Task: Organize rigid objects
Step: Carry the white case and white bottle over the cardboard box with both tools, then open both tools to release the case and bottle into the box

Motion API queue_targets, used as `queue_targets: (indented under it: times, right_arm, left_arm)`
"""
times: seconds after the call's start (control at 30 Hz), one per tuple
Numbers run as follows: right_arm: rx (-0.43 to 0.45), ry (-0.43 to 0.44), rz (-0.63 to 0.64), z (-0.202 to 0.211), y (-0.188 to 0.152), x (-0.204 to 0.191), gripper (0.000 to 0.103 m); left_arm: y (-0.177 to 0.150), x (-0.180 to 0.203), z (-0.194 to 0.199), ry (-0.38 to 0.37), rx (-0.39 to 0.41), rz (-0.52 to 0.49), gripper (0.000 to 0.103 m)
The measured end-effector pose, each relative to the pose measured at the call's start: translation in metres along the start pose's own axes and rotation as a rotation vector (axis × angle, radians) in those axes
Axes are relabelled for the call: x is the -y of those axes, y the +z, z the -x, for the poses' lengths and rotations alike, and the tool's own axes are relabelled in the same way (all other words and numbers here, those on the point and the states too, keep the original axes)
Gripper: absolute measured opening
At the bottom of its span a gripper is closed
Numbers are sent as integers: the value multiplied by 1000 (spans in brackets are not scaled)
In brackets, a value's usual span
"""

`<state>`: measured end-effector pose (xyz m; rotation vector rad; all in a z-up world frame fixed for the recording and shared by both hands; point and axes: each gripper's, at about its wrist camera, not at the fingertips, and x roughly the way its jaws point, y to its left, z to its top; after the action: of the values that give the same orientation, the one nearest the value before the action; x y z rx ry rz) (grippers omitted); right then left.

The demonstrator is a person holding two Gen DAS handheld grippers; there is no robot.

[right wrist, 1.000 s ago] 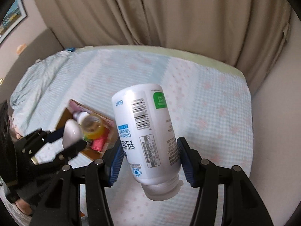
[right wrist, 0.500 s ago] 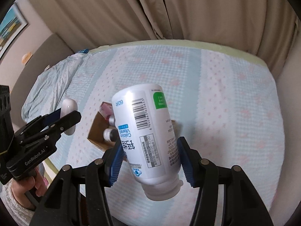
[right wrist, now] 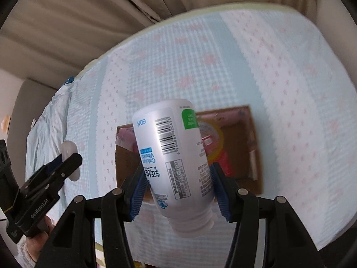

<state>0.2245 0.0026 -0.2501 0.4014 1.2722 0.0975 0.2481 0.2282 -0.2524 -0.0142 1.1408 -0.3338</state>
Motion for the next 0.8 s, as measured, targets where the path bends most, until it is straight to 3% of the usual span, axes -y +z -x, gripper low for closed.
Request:
queue_targets:
  times: [0.4, 0.67, 0.73, 0.77, 0.8]
  right_arm:
    - [-125, 49, -81, -98, -1, -20, 52]
    - [-156, 71, -59, -127, 4, -24, 53]
    - [-129, 88, -49, -125, 8, -26, 54]
    - [-122, 89, -43, -125, 10, -28, 56]
    - [-116, 87, -36, -124, 13, -29, 62]
  left_arm:
    - [-26, -15, -97, -44, -176, -45, 42]
    - [-37, 0, -113, -54, -206, -133, 43]
    - [-40, 3, -111, -55, -192, -142, 62]
    - [-39, 3, -109, -56, -186, -144, 93]
    - [-41, 4, -107, -59, -176, -145, 103]
